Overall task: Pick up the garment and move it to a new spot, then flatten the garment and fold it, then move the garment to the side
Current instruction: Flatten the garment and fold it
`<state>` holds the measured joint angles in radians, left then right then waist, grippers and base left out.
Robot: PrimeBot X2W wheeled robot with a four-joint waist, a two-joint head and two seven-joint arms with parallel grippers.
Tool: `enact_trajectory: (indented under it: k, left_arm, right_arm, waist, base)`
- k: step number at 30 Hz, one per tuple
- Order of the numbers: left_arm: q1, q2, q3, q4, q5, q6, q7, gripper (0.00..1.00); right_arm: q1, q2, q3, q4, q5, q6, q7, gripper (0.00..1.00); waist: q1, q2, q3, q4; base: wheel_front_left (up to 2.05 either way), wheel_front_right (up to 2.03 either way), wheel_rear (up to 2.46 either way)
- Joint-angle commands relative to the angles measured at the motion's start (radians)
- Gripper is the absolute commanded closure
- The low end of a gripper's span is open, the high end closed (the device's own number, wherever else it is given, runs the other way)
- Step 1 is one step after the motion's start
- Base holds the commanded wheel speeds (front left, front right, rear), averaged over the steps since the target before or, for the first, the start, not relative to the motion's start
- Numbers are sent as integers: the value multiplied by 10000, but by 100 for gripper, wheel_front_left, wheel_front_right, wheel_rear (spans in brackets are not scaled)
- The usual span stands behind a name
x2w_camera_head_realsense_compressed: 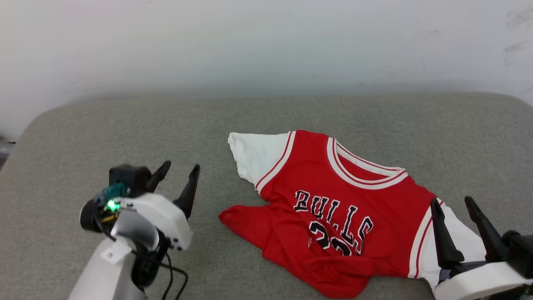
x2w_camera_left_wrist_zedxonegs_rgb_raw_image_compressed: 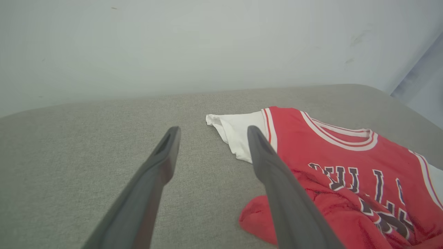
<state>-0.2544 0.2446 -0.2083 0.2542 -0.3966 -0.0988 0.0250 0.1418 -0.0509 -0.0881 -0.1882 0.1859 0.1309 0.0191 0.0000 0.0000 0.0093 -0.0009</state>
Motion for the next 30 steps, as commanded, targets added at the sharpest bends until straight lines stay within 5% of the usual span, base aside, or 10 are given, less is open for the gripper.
enact_trajectory:
  k: [1, 17, 23, 30]
  left_arm:
    - [-590, 106, -112, 128, -170, -113, 310, 0]
    - [-5800, 1870, -2097, 2657, -3001, -324, 4769, 0]
    - [-6841, 2618, -2652, 3521, -3805, -324, 6588, 0]
    - [-7401, 2972, -3133, 4047, -4227, -325, 7400, 0]
  right_arm:
    - [-290, 10, 93, -90, -71, -3, 9, 0]
    - [-1831, 12, 634, 480, 179, -3, -722, 0]
    - [-2143, 13, 833, 894, 464, -3, -1138, 0]
    - [-2369, 13, 1013, 1396, 706, -3, -1556, 0]
  waist:
    - [0, 0, 495, -332]
    - [0, 0, 2843, -1840]
    - [0, 0, 3549, -2367]
    - [0, 0, 4117, -2752]
  base:
    - [0, 0, 0]
    - [0, 0, 0]
    - [0, 0, 0]
    - [0, 0, 0]
